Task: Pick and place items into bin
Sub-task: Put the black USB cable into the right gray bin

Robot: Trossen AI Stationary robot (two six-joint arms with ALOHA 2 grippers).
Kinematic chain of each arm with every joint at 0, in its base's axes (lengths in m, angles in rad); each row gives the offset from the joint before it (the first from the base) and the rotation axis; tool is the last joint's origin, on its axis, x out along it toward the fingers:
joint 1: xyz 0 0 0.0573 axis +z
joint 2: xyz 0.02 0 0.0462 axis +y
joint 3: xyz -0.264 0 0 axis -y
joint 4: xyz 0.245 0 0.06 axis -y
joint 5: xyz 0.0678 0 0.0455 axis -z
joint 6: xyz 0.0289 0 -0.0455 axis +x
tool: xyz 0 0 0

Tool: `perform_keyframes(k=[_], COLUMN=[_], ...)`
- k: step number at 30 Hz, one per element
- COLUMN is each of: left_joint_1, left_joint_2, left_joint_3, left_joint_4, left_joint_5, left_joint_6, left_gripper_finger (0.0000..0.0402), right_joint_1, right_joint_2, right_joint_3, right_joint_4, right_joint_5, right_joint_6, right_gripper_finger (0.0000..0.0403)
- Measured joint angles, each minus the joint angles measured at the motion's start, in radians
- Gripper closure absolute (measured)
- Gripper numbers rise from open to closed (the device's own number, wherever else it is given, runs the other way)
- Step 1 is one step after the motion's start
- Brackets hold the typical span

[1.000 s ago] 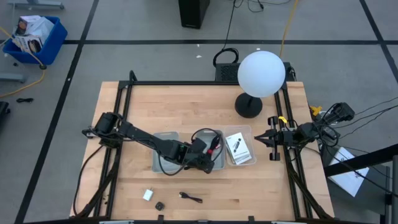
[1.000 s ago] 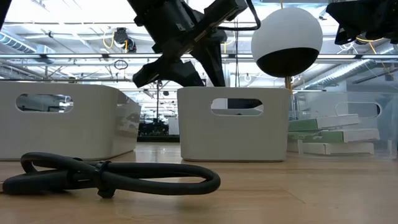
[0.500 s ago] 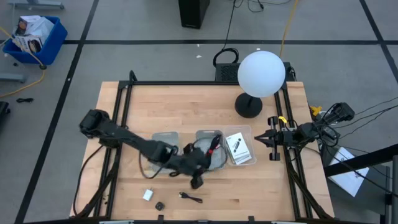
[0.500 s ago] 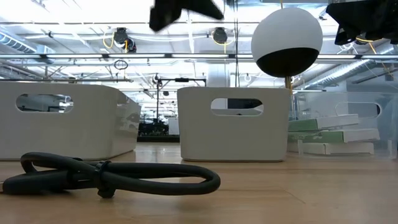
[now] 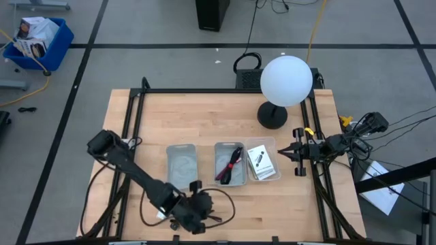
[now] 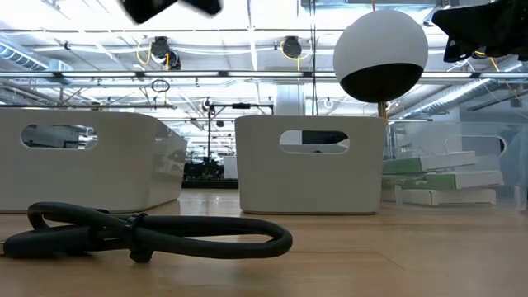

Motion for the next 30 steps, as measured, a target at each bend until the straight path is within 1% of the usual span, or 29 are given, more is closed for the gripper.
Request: perform_keyframes(k=[2, 5, 9, 12, 15, 19, 23, 27, 30], left_joint_1=[-0.011, -0.027, -0.032, -0.028, -0.02, -0.005, 0.001, 0.0, 0.001], left_joint_2=[0.025, 0.064, 0.112, 0.139, 0.144, 0.135, 0.133, 0.133, 0.133], left_joint_3=[0.0, 0.0, 0.0, 0.0, 0.0, 0.0, 0.0, 0.0, 0.0], left_joint_4=[-0.008, -0.01, -0.011, -0.011, -0.015, -0.009, 0.007, 0.003, -0.02], left_joint_5=[0.005, 0.033, 0.126, 0.17, 0.219, 0.226, 0.232, 0.2, 0.171], left_joint_6=[-0.037, -0.037, 0.002, -0.025, -0.033, -0.038, 0.002, 0.036, 0.031], left_gripper_finger=[0.0277, 0.0277, 0.0277, 0.0277, 0.0277, 0.0275, 0.0251, 0.0211, 0.0186], right_joint_1=[0.0, 0.0, 0.0, 0.0, 0.0, 0.0, 0.0, 0.0, 0.0], right_joint_2=[0.0, 0.0, 0.0, 0.0, 0.0, 0.0, 0.0, 0.0, 0.0], right_joint_3=[0.0, 0.0, 0.0, 0.0, 0.0, 0.0, 0.0, 0.0, 0.0], right_joint_4=[0.001, 0.0, 0.0, 0.0, 0.0, 0.0, 0.0, 0.0, 0.0], right_joint_5=[0.0, 0.0, 0.0, 0.0, 0.0, 0.0, 0.0, 0.0, 0.0], right_joint_6=[0.0, 0.0, 0.012, 0.029, 0.029, 0.028, 0.028, 0.027, 0.027], right_gripper_finger=[0.0403, 0.0403, 0.0403, 0.0403, 0.0403, 0.0403, 0.0403, 0.0403, 0.0403])
